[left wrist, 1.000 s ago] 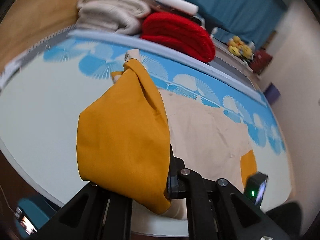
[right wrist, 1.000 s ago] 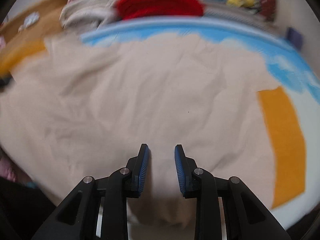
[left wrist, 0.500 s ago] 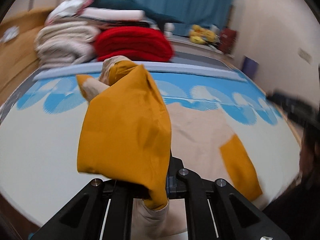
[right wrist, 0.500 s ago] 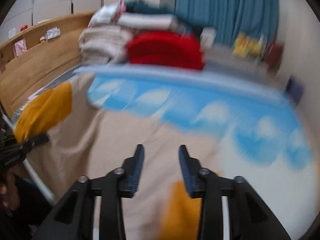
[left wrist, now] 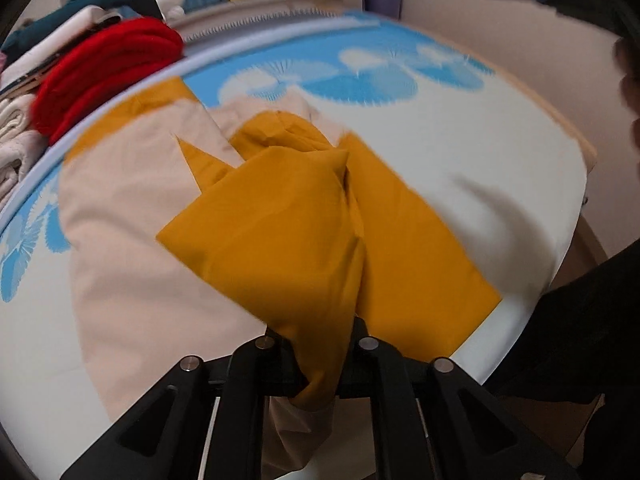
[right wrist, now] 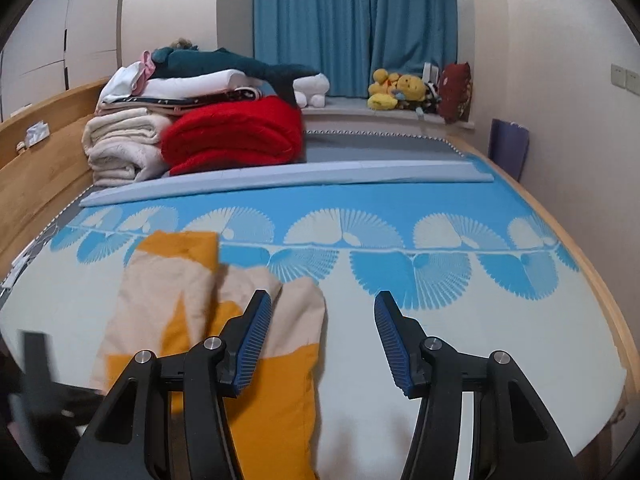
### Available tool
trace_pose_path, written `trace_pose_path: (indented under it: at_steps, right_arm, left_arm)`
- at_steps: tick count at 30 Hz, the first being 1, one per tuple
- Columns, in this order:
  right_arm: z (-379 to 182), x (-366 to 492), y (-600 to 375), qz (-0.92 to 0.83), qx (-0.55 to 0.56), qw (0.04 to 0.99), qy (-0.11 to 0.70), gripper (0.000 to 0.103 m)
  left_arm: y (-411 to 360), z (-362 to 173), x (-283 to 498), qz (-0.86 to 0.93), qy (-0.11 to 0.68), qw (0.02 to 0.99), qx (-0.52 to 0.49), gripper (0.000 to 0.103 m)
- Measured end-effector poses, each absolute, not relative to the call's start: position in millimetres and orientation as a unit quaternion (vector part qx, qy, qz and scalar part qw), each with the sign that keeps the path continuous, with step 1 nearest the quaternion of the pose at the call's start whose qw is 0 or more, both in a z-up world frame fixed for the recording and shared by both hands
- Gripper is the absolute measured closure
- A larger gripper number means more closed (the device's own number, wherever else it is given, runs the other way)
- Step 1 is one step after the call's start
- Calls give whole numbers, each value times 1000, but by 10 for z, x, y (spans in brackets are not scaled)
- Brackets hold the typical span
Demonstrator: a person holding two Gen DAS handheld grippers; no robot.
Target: Fold large clothes
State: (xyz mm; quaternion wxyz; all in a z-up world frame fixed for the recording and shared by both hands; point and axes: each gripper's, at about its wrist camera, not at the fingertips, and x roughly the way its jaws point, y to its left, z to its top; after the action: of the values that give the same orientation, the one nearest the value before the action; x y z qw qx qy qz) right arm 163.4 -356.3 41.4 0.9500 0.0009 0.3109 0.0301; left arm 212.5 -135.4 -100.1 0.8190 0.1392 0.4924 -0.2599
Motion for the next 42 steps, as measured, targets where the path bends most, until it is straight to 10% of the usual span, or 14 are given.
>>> trace_pose_path:
  at_steps: [5, 24, 35, 37, 42]
  right_arm:
    - [250, 1677, -3615, 59, 22, 937, 344, 45]
    - [-1158, 2342, -3172, 182, 250, 744, 592, 31]
    - [-1543, 2382, -2664, 139, 148, 725, 658, 31]
    - [-1509, 2364, -2572, 139, 123, 734, 653, 34]
    - [-1332, 2314, -2388, 159, 84, 760, 625, 83]
  left_arm:
    - [-1386, -970, 2022, -304, 513, 794, 119, 52]
    - [99, -675, 2208, -166, 518, 838, -51, 49]
    - [148, -727, 2265, -148, 525, 837, -51, 49]
    - [151, -733, 2285, -146, 525, 837, -51, 49]
    - [165, -755, 2312, -136, 527, 837, -55, 49]
